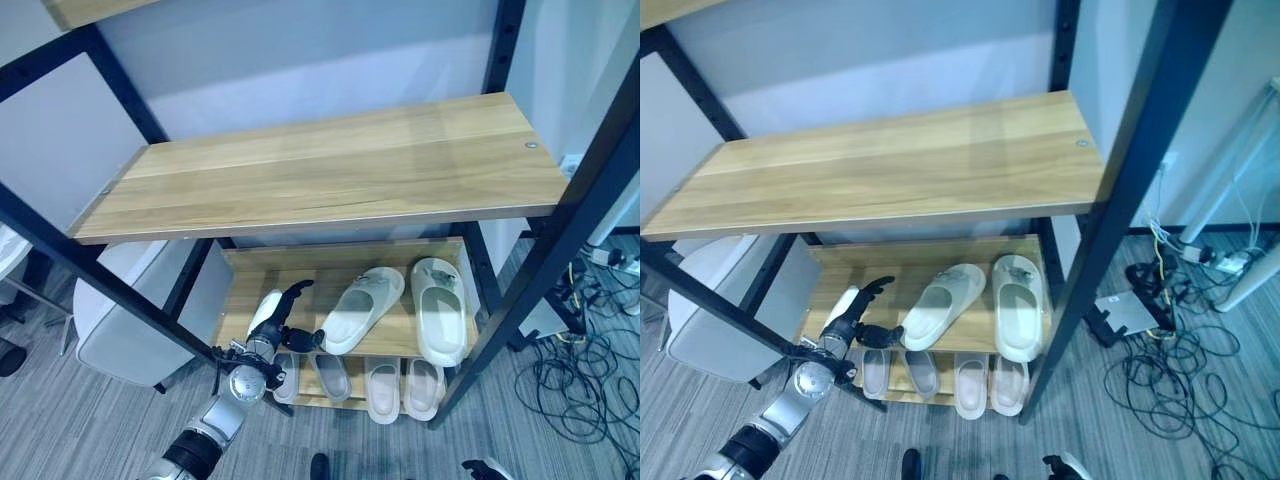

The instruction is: Arrange the slippers neatly on the shoe rack.

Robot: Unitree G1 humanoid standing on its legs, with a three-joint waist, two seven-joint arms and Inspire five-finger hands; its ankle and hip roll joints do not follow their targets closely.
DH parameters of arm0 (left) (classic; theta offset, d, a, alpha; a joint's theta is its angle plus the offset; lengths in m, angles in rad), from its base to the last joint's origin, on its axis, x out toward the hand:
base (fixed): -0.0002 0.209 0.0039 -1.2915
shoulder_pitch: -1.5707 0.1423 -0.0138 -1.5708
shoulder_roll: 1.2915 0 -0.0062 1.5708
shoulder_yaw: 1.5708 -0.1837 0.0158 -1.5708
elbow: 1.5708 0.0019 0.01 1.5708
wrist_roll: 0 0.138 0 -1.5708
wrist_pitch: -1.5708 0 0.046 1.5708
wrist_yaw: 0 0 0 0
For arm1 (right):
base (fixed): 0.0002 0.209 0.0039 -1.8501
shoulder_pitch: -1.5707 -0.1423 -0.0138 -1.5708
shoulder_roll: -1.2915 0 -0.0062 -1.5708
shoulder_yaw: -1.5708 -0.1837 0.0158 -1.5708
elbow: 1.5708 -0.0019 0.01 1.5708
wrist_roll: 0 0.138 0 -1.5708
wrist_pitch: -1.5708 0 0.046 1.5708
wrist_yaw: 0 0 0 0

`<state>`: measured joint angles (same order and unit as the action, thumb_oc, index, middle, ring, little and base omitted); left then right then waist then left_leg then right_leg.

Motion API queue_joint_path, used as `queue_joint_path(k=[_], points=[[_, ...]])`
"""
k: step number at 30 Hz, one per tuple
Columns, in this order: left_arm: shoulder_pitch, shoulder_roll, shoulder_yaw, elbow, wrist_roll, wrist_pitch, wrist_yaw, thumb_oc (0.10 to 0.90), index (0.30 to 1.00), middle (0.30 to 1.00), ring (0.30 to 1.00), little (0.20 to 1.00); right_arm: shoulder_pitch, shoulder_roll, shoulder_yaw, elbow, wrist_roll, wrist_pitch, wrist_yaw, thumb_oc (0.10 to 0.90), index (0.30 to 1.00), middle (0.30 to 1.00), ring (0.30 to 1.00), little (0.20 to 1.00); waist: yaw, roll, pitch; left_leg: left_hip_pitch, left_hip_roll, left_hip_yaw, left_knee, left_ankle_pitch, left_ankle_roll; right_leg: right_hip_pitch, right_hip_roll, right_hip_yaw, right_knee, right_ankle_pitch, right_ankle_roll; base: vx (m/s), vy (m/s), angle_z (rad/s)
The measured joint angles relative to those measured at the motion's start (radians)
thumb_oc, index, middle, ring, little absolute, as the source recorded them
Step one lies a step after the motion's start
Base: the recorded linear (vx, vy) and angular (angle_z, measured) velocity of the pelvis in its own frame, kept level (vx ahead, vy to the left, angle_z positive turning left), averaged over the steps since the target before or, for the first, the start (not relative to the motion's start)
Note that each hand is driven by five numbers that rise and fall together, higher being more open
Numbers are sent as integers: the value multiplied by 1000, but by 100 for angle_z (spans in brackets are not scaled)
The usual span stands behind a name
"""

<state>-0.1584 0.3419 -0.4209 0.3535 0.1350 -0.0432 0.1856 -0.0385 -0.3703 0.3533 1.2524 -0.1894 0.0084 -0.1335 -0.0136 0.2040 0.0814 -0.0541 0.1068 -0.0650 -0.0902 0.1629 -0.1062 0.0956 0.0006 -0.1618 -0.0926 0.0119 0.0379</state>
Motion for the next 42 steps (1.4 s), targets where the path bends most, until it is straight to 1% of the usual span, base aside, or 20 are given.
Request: queue_joint_path(k=[4, 6, 10, 11, 15, 17, 23, 27, 34, 42], points=[[37, 8, -1, 0, 0, 4, -23, 800, 900, 900, 900, 900, 4, 20, -6, 0, 0, 2, 0, 800, 900, 900, 900, 900, 0, -22, -20, 2, -1, -1, 0, 0, 1, 2, -1, 0, 0, -1, 1, 16, -1, 0], [41, 8, -2, 0, 0, 4, -24, 800, 900, 900, 900, 900, 6, 26, -10, 0, 0, 3, -1, 800, 900, 900, 900, 900, -1, -27, -23, 8, -1, -1, 0, 0, 1, 7, -1, 0, 0, -1, 1, 0, 0, 0], [41, 7, -2, 0, -2, 4, -24, 800, 900, 900, 900, 900, 10, 25, -10, 0, 0, 3, -1, 800, 900, 900, 900, 900, -1, -26, -25, 16, 0, -2, 0, 0, 0, 15, 0, -2, -1, -2, 1, 0, 0, 0], [41, 7, -2, 0, -17, 4, -24, 800, 900, 900, 900, 900, 12, 24, -14, 0, 0, 3, -1, 800, 900, 900, 900, 900, -1, -23, -27, 16, 1, -2, -1, -7, 9, 16, 2, -2, 0, -2, 1, 0, 0, 0], [41, 5, -8, -1, -22, 4, -33, 800, 900, 900, 900, 900, 19, 25, -16, 0, 0, 4, -1, 800, 900, 900, 900, 900, -1, -25, -37, 15, -1, -2, -1, -11, 15, 16, 0, -2, 0, -1, 0, 0, 0, 0], [42, 4, -17, -2, -27, 4, -56, 800, 900, 900, 900, 900, 23, 26, -15, 0, 0, 4, -1, 800, 900, 900, 900, 900, 0, -28, -46, 15, -2, -2, 0, -9, 13, 16, -1, -2, 0, -2, 1, 0, 0, 0], [44, -7, -54, -3, -52, 4, -90, 800, 900, 900, 900, 900, 23, 27, -14, 0, 0, 4, -1, 800, 900, 900, 900, 900, -1, -28, -47, 18, -2, -2, 0, -4, 8, 17, -1, -1, 0, -2, 2, 0, 0, 0], [71, -27, -75, -3, -75, 4, -95, 800, 900, 900, 900, 900, 23, 26, -13, -1, 0, 4, -1, 800, 900, 900, 900, 900, -2, -26, -48, 23, 0, -2, 0, -4, 7, 18, 0, -1, -2, -5, 2, 0, 0, 0], [78, -32, -78, -3, -136, 4, -114, 800, 900, 900, 900, 900, 28, 21, -15, 0, 0, 6, -1, 800, 900, 900, 900, 900, -1, -20, -53, 22, -1, -2, 0, -7, 10, 19, -1, -2, 0, -5, 1, 0, 0, 0], [87, -33, -86, -18, -153, 4, -133, 800, 900, 900, 900, 900, 27, 22, -15, 0, 0, 14, -1, 800, 900, 900, 900, 900, 1, -20, -52, 29, 0, -3, 0, -6, 8, 26, 1, -3, -1, -7, 2, -6, -11, 0]])
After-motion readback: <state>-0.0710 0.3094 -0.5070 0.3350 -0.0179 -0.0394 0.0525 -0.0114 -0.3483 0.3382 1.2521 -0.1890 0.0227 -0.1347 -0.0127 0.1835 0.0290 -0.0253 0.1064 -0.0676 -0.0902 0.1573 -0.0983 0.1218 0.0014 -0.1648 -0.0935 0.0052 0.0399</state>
